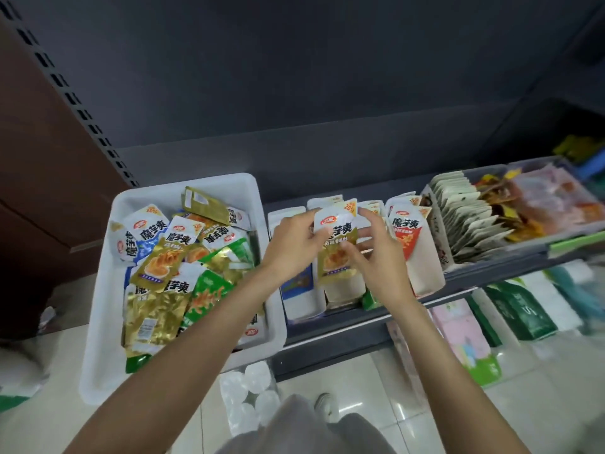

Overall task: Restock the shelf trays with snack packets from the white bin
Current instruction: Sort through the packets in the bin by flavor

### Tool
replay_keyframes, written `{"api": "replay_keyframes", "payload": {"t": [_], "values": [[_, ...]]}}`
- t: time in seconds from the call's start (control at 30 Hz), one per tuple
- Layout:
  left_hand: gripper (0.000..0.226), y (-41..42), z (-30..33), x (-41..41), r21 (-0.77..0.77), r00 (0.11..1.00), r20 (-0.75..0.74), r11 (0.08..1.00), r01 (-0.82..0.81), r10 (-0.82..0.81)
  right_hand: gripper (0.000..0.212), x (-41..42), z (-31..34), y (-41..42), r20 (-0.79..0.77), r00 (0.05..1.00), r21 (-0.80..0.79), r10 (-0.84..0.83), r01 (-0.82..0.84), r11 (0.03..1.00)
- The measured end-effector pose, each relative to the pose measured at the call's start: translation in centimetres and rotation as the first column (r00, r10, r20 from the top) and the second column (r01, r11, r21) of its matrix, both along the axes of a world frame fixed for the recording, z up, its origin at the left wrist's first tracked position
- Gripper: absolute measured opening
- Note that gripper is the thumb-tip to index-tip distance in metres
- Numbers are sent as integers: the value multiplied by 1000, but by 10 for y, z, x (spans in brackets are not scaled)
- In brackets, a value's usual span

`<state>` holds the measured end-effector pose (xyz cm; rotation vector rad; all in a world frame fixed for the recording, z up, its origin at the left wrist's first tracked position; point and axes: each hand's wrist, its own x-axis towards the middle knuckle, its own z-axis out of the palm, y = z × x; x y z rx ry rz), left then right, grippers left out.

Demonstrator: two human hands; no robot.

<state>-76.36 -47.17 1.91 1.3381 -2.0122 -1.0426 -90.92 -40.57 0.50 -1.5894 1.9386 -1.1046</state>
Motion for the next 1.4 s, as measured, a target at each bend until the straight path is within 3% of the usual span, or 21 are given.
{"api": "replay_keyframes", "payload": {"t": [0.07,0.17,0.3,0.43,0.57,0.7,0.8,0.9,0.97,1.07,1.2,1.33,1.4], "values": [[30,-6,-3,-8,23,999,-37,1000,6,-5,49,-10,-2,-11,-124,992,25,19,-16,1000],[30,-14,-7,-13,-40,1000,15,999,-12,13,40,-18,-7,-27,-162,986,77,39,-27,997],[21,-20,-14,-8,-377,978,202,926,22,59,21,-21,-25,-43,-297,953,62,63,-47,997],[14,-29,-26,-8,-555,949,305,825,108,81,20,-20,-32,-50,-234,972,-13,34,-38,999],[20,-37,-32,-9,-579,937,333,807,114,106,29,-14,-36,-54,-154,988,-39,-4,-2,999],[17,-34,-34,-1,-665,954,260,744,67,146,31,-7,-30,-39,-98,995,-82,-36,28,996],[14,-16,-29,21,-762,986,88,648,-25,141,26,6,-21,-15,-81,996,-166,-41,27,986],[16,6,-24,58,-780,987,-36,612,-128,160,23,31,-13,2,-85,993,-199,82,-98,975],[18,17,-27,90,-764,978,-34,626,-158,207,21,52,-10,4,-130,968,-153,215,-234,960],[18,28,-39,140,-688,953,95,711,-146,288,20,86,-12,-2,-199,893,-55,404,-422,905],[24,42,-61,188,-497,862,390,862,-98,323,27,135,-26,-15,-350,726,171,592,-572,802],[56,45,-75,203,-229,775,605,972,-52,184,58,173,-52,-35,-617,430,446,659,-500,743],[72,42,-79,203,-140,728,680,990,9,89,75,181,-59,-47,-658,327,527,679,-443,725]]}}
